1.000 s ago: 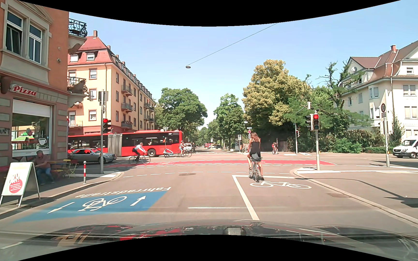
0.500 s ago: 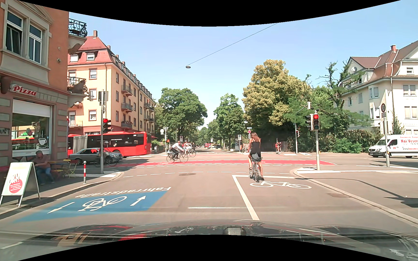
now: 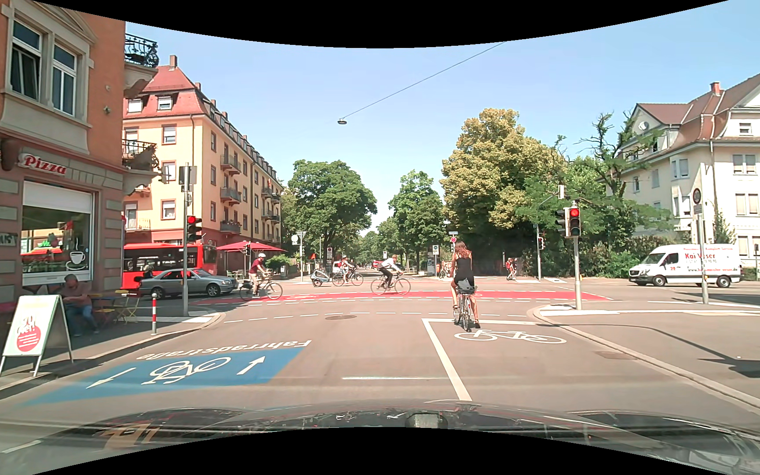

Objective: Follow the waypoints while adhering to traffic rules and regulations

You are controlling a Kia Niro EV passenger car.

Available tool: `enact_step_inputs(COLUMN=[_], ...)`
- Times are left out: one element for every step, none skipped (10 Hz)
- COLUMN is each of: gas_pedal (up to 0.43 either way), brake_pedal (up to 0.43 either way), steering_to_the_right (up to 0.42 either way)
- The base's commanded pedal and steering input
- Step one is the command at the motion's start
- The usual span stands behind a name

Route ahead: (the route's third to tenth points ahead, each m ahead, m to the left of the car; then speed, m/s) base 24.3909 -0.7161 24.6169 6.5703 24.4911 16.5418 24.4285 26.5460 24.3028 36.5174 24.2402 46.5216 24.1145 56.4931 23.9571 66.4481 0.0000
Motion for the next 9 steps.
enact_step_inputs(gas_pedal=[0.0, 0.0, 0.0, 0.0, 0.0, 0.0, 0.0, 0.0, 0.0], brake_pedal=[0.226, 0.226, 0.226, 0.226, 0.226, 0.226, 0.226, 0.226, 0.226], steering_to_the_right=[0.004, 0.004, 0.004, 0.003, 0.003, 0.004, 0.004, 0.004, 0.004])
